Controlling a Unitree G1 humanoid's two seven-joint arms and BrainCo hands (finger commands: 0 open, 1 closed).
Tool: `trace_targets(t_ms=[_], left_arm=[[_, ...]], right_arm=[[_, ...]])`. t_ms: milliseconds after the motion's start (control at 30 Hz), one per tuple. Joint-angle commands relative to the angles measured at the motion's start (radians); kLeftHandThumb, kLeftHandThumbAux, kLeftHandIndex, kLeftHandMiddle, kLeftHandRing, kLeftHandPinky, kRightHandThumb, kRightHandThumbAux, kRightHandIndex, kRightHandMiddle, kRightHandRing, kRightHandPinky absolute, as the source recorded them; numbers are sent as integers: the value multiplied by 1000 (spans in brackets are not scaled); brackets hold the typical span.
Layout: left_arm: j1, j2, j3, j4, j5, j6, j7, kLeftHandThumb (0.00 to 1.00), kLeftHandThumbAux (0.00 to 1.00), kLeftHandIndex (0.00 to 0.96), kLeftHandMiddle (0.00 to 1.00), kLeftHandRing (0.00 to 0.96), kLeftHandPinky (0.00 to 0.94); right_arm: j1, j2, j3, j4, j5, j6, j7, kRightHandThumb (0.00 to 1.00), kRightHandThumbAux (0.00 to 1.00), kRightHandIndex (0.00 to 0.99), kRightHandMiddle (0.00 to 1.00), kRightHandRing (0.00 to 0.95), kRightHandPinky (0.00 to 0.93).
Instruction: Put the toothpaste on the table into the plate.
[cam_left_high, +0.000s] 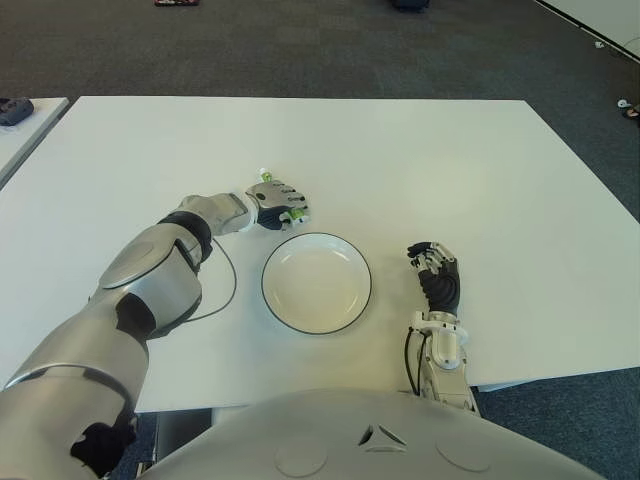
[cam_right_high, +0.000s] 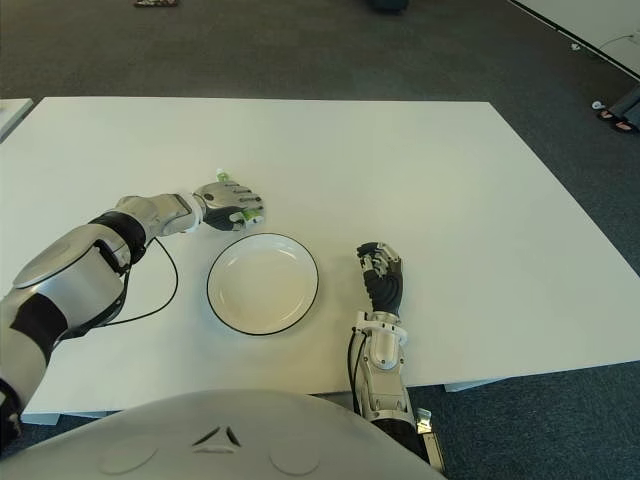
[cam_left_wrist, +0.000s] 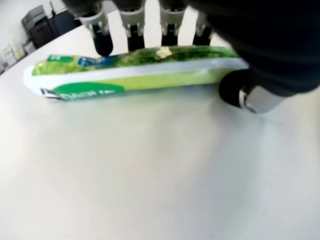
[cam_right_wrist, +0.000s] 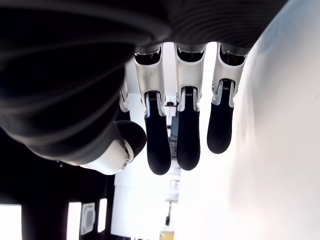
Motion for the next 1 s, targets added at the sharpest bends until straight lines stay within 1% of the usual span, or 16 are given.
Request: trace_targets(t_ms=[33,100,267,400,667,1000], left_arm=[[78,-2,93,40,-91,58,-175,641,367,0,0,3,87],[93,-3,136,41,-135,77,-222,672,350,0,0,8,103],[115,-13,226,36,-225,120,-297,710,329,0,0,14,122],[130,-20,278,34,-273,148,-338,727,318,0,0,15,135],[143,-29,346,29,-330,183,-382,732,306,0,0,2,117],[148,-31,372,24,-337,195,-403,751,316,0,0,0,86]], right_arm=[[2,-2,-9,-3,6,25,3,707,732,429,471,435,429],[2,-3,-11,-4,6,25,2,708,732,429,472,436,428],[5,-4,-14,-6,6,17,1,709,732,429,476,442,433],[8,-6,-15,-7,5,15,2,709,732,429,475,443,431],[12,-8,-18,-8,14,3,11,709,732,429,465,434,430],[17,-8,-21,-14,21,-1,16,709,732,429,465,431,437]])
